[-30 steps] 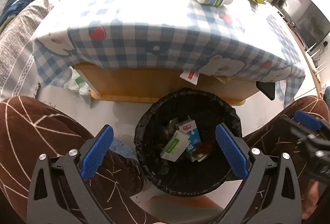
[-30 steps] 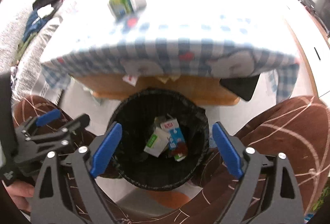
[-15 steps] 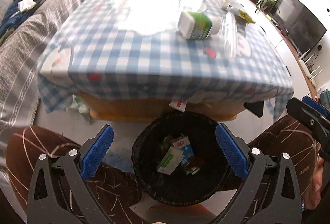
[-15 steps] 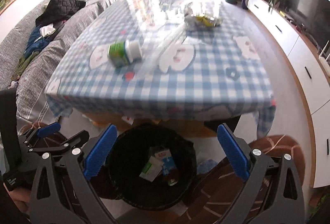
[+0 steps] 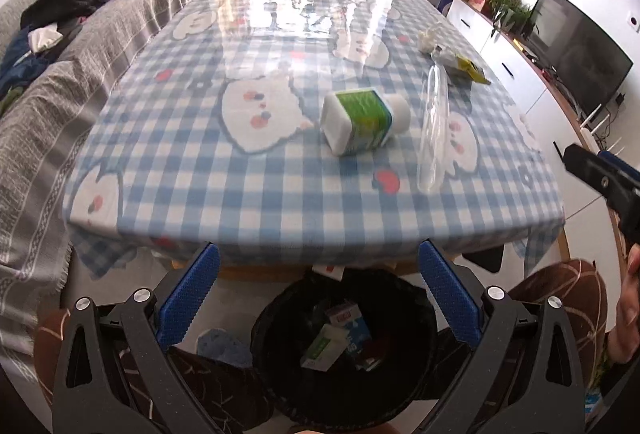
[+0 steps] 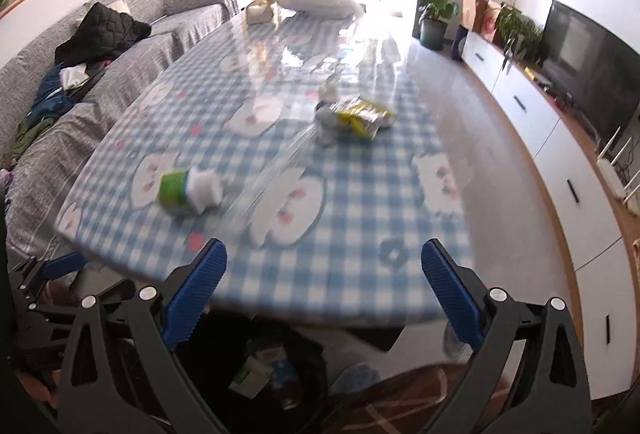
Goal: Collect trash
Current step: 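Move both open tools back over the table, then close the left tool on the white pill bottle while the right tool grips the tissue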
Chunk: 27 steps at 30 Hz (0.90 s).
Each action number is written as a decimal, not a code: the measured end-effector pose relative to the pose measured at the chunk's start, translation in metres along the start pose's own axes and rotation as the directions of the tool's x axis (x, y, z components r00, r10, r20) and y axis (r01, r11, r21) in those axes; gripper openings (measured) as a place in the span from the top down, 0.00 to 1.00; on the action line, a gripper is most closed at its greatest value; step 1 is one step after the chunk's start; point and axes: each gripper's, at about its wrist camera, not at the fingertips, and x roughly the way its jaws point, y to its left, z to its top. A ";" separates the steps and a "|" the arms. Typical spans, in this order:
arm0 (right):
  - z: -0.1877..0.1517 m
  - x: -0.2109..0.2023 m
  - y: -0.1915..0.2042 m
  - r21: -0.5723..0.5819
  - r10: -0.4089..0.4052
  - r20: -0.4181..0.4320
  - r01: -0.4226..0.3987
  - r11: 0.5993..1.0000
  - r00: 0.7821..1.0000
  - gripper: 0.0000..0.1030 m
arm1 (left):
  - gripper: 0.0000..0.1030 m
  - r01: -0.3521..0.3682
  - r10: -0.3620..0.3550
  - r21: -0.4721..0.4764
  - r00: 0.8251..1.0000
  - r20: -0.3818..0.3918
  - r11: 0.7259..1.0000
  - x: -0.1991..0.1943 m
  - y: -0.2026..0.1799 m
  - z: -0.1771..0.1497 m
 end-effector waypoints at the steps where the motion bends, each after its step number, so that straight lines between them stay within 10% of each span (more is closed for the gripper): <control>1: 0.006 0.002 -0.003 -0.001 -0.007 0.007 0.007 1.000 1.000 0.09 | 0.06 -0.001 0.001 0.001 1.000 0.001 1.000 0.002 -0.001 0.004; 27: 0.146 0.113 -0.020 0.071 0.023 0.007 -0.023 0.997 1.000 0.09 | 0.06 -0.016 0.015 -0.013 1.000 -0.014 1.000 0.061 -0.025 0.072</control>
